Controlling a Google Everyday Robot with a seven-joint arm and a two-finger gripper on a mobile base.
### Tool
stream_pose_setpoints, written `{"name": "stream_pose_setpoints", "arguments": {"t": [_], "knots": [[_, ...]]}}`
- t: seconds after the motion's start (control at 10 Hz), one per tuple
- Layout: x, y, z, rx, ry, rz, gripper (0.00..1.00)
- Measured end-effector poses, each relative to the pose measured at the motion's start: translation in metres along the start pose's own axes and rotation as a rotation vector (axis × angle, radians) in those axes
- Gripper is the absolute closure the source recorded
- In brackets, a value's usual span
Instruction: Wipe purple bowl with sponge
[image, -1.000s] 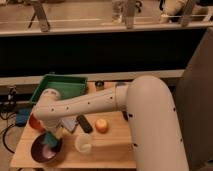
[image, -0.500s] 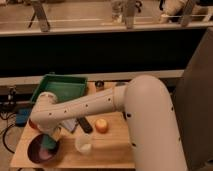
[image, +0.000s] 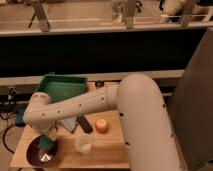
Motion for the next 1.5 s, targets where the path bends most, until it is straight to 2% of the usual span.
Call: {"name": "stream_pose_setpoints", "arguments": {"t": [0.4,0.9,1.5], "knots": [[0.003,-0.005,-0.006,-0.003,0.019,-0.008,1.00],[-0.012,-0.008,-0.010,0.017,-0.019,-0.031,1.00],[-0.037,-0.024,0.002,0.048,-0.055,-0.101,1.00]]}}
